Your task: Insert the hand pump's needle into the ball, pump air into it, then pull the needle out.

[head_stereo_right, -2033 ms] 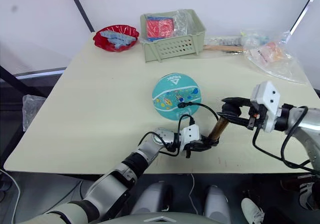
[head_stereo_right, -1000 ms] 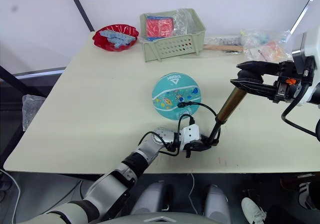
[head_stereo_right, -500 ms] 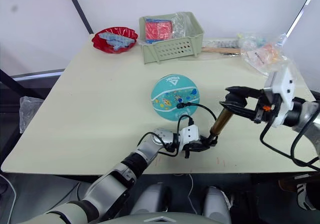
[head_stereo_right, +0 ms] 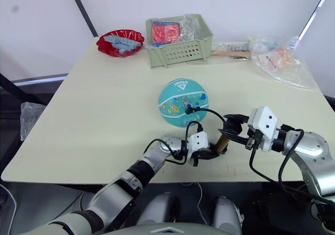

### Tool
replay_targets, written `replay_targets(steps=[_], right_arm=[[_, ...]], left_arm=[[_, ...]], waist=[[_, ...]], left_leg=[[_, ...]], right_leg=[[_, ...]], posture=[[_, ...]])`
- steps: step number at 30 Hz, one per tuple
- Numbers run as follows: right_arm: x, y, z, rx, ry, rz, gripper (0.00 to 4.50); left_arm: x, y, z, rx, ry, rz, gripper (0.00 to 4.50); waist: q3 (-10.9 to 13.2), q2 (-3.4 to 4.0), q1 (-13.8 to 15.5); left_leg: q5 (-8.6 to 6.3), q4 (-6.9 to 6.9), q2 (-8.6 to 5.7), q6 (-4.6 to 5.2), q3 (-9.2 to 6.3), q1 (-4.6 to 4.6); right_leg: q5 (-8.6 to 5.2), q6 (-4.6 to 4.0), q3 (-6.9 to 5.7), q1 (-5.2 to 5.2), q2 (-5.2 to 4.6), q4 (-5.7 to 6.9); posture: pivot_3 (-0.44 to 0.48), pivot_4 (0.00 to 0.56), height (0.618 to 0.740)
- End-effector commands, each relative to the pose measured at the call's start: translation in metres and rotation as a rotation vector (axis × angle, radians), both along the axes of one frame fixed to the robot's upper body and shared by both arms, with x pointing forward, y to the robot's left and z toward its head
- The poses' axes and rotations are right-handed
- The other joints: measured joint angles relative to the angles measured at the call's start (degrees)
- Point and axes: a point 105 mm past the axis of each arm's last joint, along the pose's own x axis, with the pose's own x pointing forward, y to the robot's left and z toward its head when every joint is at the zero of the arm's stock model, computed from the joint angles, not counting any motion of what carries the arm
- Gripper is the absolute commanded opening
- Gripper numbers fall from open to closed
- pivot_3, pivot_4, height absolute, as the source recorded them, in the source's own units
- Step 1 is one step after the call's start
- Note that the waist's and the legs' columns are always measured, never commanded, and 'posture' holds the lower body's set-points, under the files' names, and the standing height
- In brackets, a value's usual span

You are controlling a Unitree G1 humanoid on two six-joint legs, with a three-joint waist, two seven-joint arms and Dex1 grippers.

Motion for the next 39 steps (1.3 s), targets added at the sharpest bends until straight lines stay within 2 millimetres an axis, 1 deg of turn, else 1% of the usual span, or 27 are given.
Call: replay_targets(steps=[1, 3, 10, 11, 15, 21, 25, 29, 33, 35, 37, 39], right_arm=[[-0.004, 0.004, -0.014, -0.01, 0.057, 0.027, 1.6], [-0.002, 0.002, -0.007, -0.005, 0.036, 0.025, 1.6], [-0.001, -0.008, 0.027, 0.0, -0.023, 0.026, 1.6], [-0.001, -0.01, 0.034, 0.0, -0.034, 0.028, 1.6], [-0.002, -0.014, 0.077, 0.021, -0.129, 0.042, 1.6], [-0.005, -0.02, 0.114, 0.017, -0.2, 0.037, 1.6], [-0.006, -0.026, 0.137, 0.017, -0.237, 0.028, 1.6], [-0.009, -0.028, 0.15, 0.022, -0.233, 0.024, 1.6], [-0.011, -0.03, 0.168, 0.022, -0.269, 0.019, 1.6], [-0.012, -0.029, 0.174, 0.025, -0.276, 0.02, 1.6], [-0.012, -0.028, 0.172, 0.025, -0.264, 0.024, 1.6], [-0.01, -0.027, 0.163, 0.018, -0.231, 0.024, 1.6]], left_arm=[[-0.017, 0.034, -0.053, 0.19, 0.152, 0.062, 1.08], [-0.017, 0.033, -0.053, 0.19, 0.151, 0.062, 1.08], [-0.019, 0.031, -0.054, 0.187, 0.153, 0.057, 1.08], [-0.019, 0.031, -0.054, 0.187, 0.153, 0.056, 1.08], [-0.02, 0.031, -0.054, 0.188, 0.154, 0.052, 1.08], [-0.019, 0.031, -0.054, 0.192, 0.15, 0.046, 1.08], [-0.019, 0.031, -0.054, 0.195, 0.149, 0.041, 1.08], [-0.018, 0.031, -0.054, 0.196, 0.149, 0.04, 1.08], [-0.018, 0.03, -0.054, 0.196, 0.149, 0.04, 1.08], [-0.018, 0.03, -0.053, 0.196, 0.148, 0.04, 1.08], [-0.018, 0.03, -0.053, 0.196, 0.148, 0.041, 1.08], [-0.018, 0.029, -0.053, 0.195, 0.148, 0.042, 1.08]], waist=[[0.1, 0.1, 0.0], [0.1, 0.12, 0.0], [0.4, 0.4, 0.2], [0.4, 0.42, 0.2], [0.8, 0.72, 0.2], [1.0, 0.7, 0.2], [1.1, 0.77, 0.2], [1.2, 0.75, 0.2], [1.2, 0.77, 0.2], [1.2, 0.78, 0.2], [1.3, 0.73, 0.2], [1.3, 0.71, 0.2]], left_leg=[[0.0, -0.01, 0.01, 0.0, 0.01, 0.16], [-0.01, -0.06, 0.05, -0.02, 0.02, 0.37], [-0.01, -0.07, 0.02, -0.02, 0.02, 0.37], [-0.01, -0.07, -0.04, -0.02, 0.02, 0.32], [-0.01, -0.06, -0.17, 0.0, 0.04, 0.24], [-0.01, -0.06, -0.2, 0.01, -0.03, 0.22], [-0.01, -0.05, -0.2, 0.01, -0.03, 0.22], [-0.01, -0.05, -0.2, 0.01, -0.03, 0.2], [-0.01, -0.04, -0.2, 0.01, -0.03, 0.18], [-0.01, -0.04, -0.21, 0.01, -0.02, 0.18], [-0.01, -0.04, -0.21, 0.01, -0.01, 0.18], [-0.01, -0.04, -0.21, 0.01, -0.02, 0.17]], right_leg=[[-0.07, 0.12, 0.01, 0.14, 0.0, 0.0], [-0.15, 0.23, 0.01, 0.34, -0.01, -0.02], [-0.13, 0.18, 0.09, 0.36, -0.03, -0.05], [-0.01, 0.0, 0.08, 0.35, -0.08, -0.07], [0.0, 0.0, 0.13, 0.3, -0.19, -0.1], [-0.01, 0.01, 0.19, 0.3, -0.13, -0.1], [-0.11, 0.19, 0.19, 0.3, -0.14, -0.09], [-0.01, 0.02, 0.19, 0.3, -0.14, -0.1], [0.0, 0.01, 0.19, 0.29, -0.15, -0.11], [-0.01, 0.04, 0.2, 0.28, -0.17, -0.1], [-0.04, 0.08, 0.21, 0.28, -0.18, -0.1], [-0.02, 0.05, 0.2, 0.28, -0.19, -0.11]], posture=[[0.0, 0.15, 0.738], [0.0, 0.15, 0.738], [0.0, 0.15, 0.738], [0.0, 0.15, 0.738], [0.0, 0.15, 0.738], [0.0, 0.15, 0.738], [0.0, 0.15, 0.738], [0.0, 0.15, 0.738], [0.0, 0.15, 0.738], [0.0, 0.15, 0.738], [0.0, 0.15, 0.738], [0.0, 0.15, 0.738]])
